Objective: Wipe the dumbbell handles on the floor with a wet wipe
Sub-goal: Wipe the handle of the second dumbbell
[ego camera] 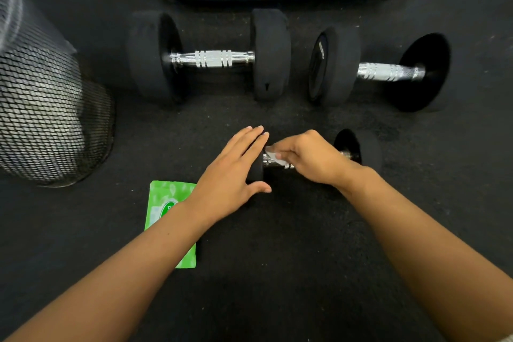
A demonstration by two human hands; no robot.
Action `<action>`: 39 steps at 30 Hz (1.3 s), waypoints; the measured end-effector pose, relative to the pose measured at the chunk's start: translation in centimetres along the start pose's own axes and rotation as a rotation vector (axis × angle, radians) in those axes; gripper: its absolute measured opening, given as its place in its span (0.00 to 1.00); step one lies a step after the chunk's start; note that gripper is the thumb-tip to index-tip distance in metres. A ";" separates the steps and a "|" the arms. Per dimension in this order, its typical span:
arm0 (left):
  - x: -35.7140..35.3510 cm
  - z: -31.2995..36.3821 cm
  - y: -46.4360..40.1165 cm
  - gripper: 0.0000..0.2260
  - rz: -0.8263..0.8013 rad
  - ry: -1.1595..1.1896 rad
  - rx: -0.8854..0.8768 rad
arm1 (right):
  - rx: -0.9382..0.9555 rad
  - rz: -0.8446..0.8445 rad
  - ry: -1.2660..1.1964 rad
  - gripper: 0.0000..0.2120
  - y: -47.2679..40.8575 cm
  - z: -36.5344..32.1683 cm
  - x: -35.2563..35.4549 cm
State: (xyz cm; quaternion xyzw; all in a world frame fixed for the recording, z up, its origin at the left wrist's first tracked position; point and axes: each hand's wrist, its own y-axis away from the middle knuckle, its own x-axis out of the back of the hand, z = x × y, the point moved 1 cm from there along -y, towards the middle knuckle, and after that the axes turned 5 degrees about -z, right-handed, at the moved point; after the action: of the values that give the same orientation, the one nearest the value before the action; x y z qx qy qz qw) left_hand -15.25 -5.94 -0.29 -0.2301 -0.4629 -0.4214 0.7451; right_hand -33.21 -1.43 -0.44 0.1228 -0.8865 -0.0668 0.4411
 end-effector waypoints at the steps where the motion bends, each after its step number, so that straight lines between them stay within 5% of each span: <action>1: -0.1 0.0 0.1 0.41 0.002 0.003 -0.001 | 0.020 0.010 0.000 0.12 0.4 0.3 0.1; 10: -0.2 0.0 0.1 0.41 0.004 0.020 -0.002 | 0.184 0.114 0.182 0.16 2.1 0.7 -1.5; 21: -0.5 -0.2 -0.1 0.40 0.023 0.027 -0.001 | 0.101 0.522 0.354 0.17 2.4 0.0 -6.4; 27: -0.5 -0.4 -0.1 0.41 0.011 0.021 0.004 | 0.135 0.513 0.325 0.16 3.6 0.3 -6.7; 31: -0.5 -0.2 -0.1 0.41 0.014 0.017 0.005 | -0.117 0.464 0.216 0.15 1.9 -0.6 -4.5; 36: -0.3 -0.2 -0.1 0.41 -0.008 0.022 0.011 | -0.051 0.455 0.248 0.17 2.8 -1.1 -4.3; 39: -0.5 -0.1 0.1 0.41 0.006 0.015 0.010 | -0.245 0.322 0.161 0.09 2.5 -0.3 -2.2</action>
State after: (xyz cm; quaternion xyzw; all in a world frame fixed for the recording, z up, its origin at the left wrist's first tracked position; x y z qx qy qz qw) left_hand -15.26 -5.78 -0.79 -0.2244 -0.4588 -0.4186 0.7509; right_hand -32.08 1.52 -1.34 -0.0702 -0.8419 -0.0929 0.5269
